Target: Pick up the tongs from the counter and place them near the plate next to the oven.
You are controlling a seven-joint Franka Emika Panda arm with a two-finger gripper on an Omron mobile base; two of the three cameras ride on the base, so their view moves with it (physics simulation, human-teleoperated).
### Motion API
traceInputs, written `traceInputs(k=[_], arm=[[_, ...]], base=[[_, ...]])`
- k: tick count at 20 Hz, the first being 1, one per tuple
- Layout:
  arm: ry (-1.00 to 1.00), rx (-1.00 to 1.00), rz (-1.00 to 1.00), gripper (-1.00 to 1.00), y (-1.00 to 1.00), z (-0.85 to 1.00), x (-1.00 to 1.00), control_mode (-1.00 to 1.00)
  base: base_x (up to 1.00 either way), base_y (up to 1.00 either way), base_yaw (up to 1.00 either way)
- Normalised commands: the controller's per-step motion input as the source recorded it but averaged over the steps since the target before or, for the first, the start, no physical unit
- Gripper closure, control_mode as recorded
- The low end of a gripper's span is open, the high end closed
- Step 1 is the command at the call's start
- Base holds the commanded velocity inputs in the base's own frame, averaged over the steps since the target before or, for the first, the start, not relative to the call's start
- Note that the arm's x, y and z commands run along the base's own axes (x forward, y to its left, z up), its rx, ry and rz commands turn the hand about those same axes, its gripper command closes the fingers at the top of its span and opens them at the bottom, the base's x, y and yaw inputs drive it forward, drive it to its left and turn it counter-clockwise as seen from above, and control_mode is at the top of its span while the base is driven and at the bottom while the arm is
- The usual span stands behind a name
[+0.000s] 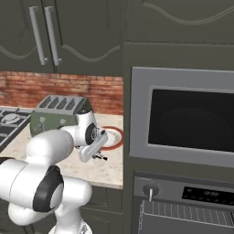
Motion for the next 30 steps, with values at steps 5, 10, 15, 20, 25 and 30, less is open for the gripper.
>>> traceInputs(k=[5,10,15,20,25,30], arm=[[0.03,0.0,0.0,1.0,-0.17,-0.25,0.09,-1.0],[0.01,0.0,0.0,1.0,-0.09,-0.27,0.0,-1.0],[0.03,0.0,0.0,1.0,-0.01,-0.26,0.06,-1.0],[0.0,0.0,0.0,1.0,-0.02,-0.22,0.12,-1.0],[0.0,0.0,0.0,-1.0,-0.08,-0.18,0.1,-1.0],[0.0,0.0,0.0,-1.0,-0.02,-0.09,0.0,-1.0]], base=[[0.0,0.0,0.0],[0.0,0.0,0.0],[0.0,0.0,0.0],[0.0,0.0,0.0],[0.0,0.0,0.0],[0.0,0.0,0.0]])
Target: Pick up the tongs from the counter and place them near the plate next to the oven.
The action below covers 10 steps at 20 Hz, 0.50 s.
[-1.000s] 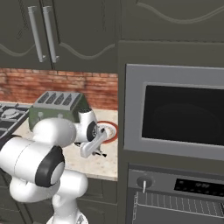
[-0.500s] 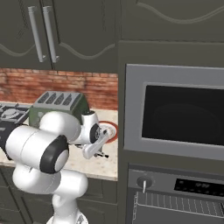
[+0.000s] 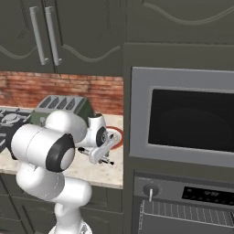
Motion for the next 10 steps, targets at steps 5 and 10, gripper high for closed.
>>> traceInputs(k=[5,10], arm=[[-0.02,0.0,0.0,-1.0,0.0,0.06,-0.11,-1.0],[-0.05,0.0,0.0,-1.0,0.0,0.43,-0.35,-1.0]], base=[[0.0,0.0,0.0],[0.0,0.0,0.0]])
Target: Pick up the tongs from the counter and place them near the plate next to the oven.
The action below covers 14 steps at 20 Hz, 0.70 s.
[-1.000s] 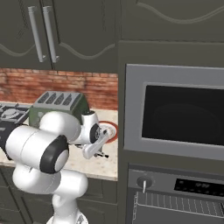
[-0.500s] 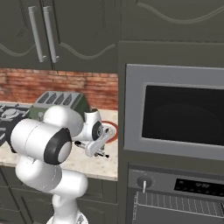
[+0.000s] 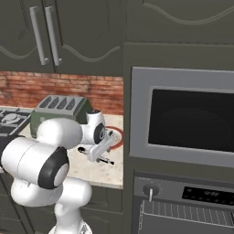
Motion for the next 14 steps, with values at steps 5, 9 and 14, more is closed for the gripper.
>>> traceInputs(k=[5,9,14], arm=[[-0.07,0.0,0.0,-1.0,-0.01,0.72,-0.18,-1.0],[-0.03,0.0,0.0,-1.0,0.0,0.77,-0.11,-1.0],[-0.01,0.0,0.0,-1.0,0.0,0.58,-0.18,-1.0]], base=[[0.0,0.0,0.0],[0.0,0.0,0.0],[0.0,0.0,0.0]])
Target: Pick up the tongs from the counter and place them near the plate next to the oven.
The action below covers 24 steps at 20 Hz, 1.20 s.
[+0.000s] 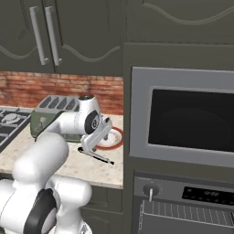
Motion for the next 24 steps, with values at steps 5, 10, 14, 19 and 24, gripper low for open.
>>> traceInputs(k=[5,10,14,19,24], arm=[[-0.05,0.0,0.0,-1.0,0.0,0.28,-0.42,-1.0],[-0.16,0.0,0.0,-1.0,0.01,0.29,-0.45,-1.0],[-0.22,-0.01,0.0,-1.0,0.17,0.3,-0.33,-1.0],[-0.18,-0.02,0.0,-1.0,0.42,0.26,-0.19,-1.0],[-0.17,-0.03,0.0,-1.0,0.48,0.37,-0.17,-1.0]], base=[[0.0,0.0,0.0],[0.0,0.0,0.0],[0.0,0.0,0.0],[0.0,0.0,0.0],[0.0,0.0,0.0]])
